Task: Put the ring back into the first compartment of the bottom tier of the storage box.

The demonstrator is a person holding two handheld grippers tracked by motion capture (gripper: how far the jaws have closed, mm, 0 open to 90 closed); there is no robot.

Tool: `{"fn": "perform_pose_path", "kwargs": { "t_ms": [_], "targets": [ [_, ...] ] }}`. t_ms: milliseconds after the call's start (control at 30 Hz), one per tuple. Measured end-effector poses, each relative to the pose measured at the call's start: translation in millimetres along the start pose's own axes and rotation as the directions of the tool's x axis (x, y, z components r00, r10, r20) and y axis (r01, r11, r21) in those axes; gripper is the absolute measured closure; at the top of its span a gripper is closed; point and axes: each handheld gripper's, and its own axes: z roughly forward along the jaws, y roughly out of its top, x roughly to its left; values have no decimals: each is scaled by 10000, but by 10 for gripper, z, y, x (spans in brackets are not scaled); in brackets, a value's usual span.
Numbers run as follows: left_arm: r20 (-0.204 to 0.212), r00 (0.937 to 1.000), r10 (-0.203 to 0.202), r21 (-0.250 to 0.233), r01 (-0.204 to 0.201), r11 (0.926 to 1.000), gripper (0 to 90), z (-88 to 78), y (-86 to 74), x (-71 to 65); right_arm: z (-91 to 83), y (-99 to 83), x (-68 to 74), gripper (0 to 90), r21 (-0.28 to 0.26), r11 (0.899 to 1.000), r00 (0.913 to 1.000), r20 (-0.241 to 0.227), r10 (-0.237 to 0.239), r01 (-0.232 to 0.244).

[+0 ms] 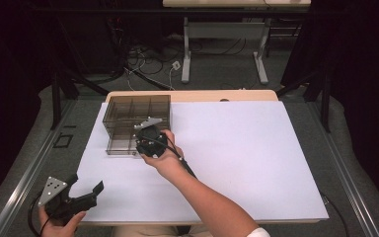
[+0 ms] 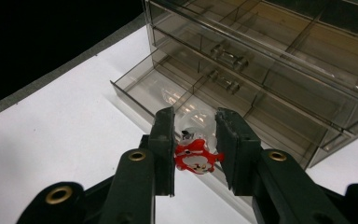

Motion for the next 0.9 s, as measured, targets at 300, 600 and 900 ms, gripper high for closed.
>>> {"fn": "perform_pose_path", "kwargs": {
  "t_ms": [300, 600, 900],
  "targets": [
    [49, 10000, 16, -3, -16, 10000, 35, 1, -2, -8, 151, 91, 60, 681, 124, 9998, 9998, -76, 163, -162],
    [49, 10000, -71, -64, 72, 10000, 35, -5, -3, 14, 323, 154, 114, 681, -254, 9997, 9999, -156, 6, -10],
    [63, 9999, -97, -87, 98, 9999, 35, 0, -5, 3, 437, 146, 151, 681, -329, 9992, 9995, -209, 234, -241]
  ]
}}
